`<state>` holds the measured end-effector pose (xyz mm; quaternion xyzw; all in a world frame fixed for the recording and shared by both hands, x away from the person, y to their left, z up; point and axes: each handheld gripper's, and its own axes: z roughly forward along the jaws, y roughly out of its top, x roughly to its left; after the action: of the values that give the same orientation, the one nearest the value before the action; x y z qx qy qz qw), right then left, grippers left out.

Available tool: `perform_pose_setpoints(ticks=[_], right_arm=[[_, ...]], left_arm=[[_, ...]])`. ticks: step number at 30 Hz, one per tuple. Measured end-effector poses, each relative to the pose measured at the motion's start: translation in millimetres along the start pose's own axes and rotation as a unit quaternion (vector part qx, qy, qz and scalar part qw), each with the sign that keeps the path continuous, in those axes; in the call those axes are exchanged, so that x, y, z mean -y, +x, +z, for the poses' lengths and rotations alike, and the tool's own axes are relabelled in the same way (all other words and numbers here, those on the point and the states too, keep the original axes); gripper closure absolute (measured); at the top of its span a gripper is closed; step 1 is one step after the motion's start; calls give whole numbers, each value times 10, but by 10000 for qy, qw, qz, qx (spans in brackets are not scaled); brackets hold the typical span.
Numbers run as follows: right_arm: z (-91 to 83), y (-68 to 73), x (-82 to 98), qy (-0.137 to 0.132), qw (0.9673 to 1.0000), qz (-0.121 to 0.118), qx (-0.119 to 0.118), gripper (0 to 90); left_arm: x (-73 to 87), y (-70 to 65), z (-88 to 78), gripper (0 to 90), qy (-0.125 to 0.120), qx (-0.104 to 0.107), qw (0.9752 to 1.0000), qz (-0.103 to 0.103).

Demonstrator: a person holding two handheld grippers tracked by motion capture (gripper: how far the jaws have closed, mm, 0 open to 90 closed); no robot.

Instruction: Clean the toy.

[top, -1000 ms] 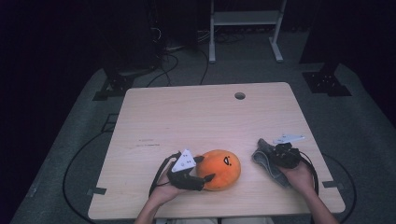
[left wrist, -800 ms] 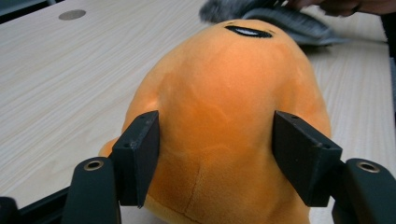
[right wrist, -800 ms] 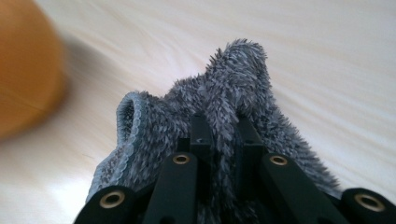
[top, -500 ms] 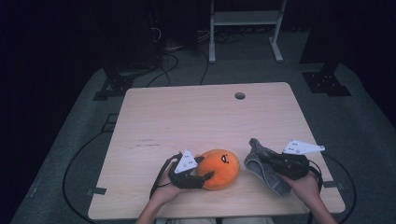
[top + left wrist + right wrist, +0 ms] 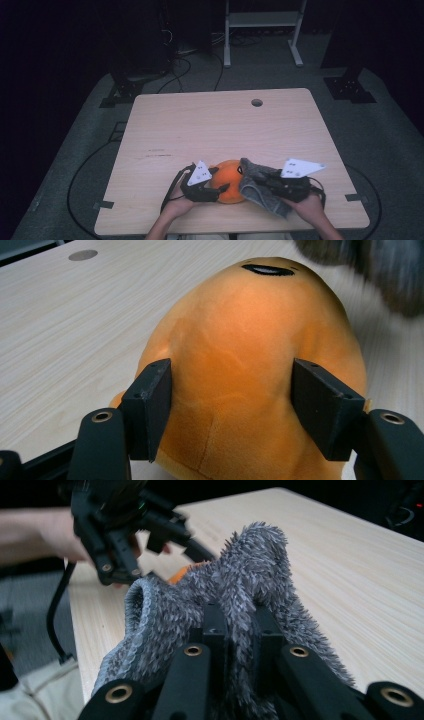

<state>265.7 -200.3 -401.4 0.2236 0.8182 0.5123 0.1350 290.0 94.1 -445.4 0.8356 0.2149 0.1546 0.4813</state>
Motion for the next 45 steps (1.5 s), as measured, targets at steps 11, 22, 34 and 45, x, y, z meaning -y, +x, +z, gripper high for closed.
perform_pose_setpoints(ticks=[11, 22, 34, 45], right_arm=[[434, 201, -9, 375, 9942, -465, 895, 646], [212, -67, 184, 558, 9953, 84, 793, 811], [210, -22, 144, 587, 9973, -106, 432, 813], [190, -51, 99, 324, 9994, 44, 73, 814]], left_arm=[[-25, -35, 75, 369, 91, -56, 9999, 127], [-34, -27, 69, 340, 32, -61, 9999, 80], [-17, -20, 82, 342, 72, -111, 9999, 58], [-12, -27, 79, 342, 107, -125, 9998, 77]])
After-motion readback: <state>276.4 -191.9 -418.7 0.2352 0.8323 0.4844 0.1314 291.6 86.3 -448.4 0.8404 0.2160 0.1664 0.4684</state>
